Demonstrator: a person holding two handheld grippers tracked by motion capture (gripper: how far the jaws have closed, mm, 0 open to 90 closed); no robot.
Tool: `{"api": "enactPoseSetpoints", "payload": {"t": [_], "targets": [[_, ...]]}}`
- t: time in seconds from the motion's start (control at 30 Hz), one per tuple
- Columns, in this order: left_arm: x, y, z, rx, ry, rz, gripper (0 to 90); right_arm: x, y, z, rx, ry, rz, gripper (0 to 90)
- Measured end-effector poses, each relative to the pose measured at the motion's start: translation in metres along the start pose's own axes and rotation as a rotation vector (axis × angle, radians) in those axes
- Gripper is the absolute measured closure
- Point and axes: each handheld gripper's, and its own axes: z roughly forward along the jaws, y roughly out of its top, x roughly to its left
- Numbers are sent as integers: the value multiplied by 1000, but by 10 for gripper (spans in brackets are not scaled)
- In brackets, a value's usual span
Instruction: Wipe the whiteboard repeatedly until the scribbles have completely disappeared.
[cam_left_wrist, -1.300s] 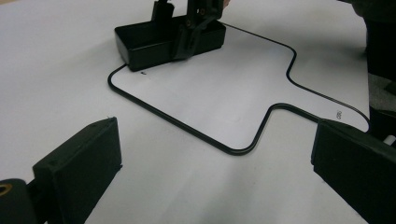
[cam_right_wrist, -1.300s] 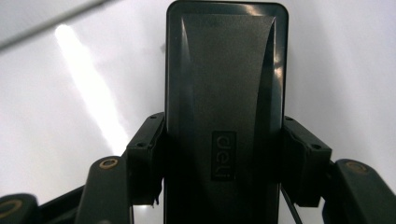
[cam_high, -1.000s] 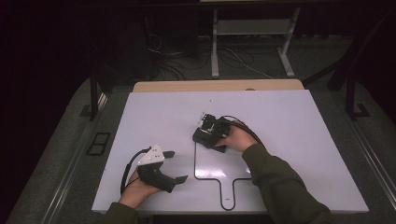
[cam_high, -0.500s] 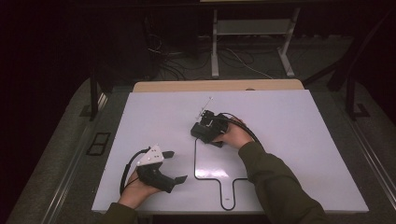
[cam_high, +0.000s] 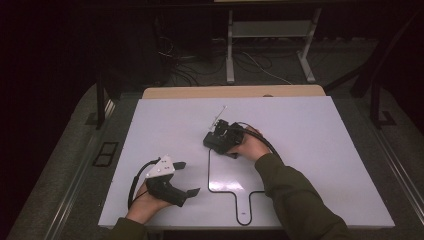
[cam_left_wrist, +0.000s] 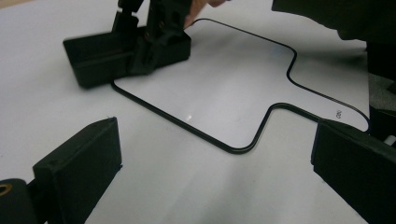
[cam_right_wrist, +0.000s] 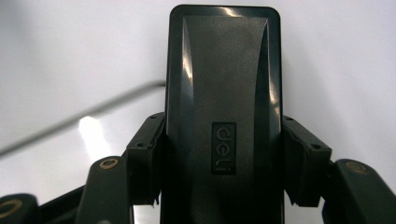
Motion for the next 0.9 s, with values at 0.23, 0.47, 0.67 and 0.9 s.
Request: {"api": "enactPoseSetpoints", "payload": {"t": [0.23,0.47,0.67,0.9], "targets": [[0,0,2,3,-2,-1,8,17,-2,-1,0,98,-53,389],[0,0,1,0,0,-3,8,7,-1,0,-9,65,-25,389],[1,0,1,-1,2,-2,8,7,-3,-6,-37,98,-20,388],[0,0,1,0,2,-4,8,28,-5,-1,-37,92,-112,387]]}}
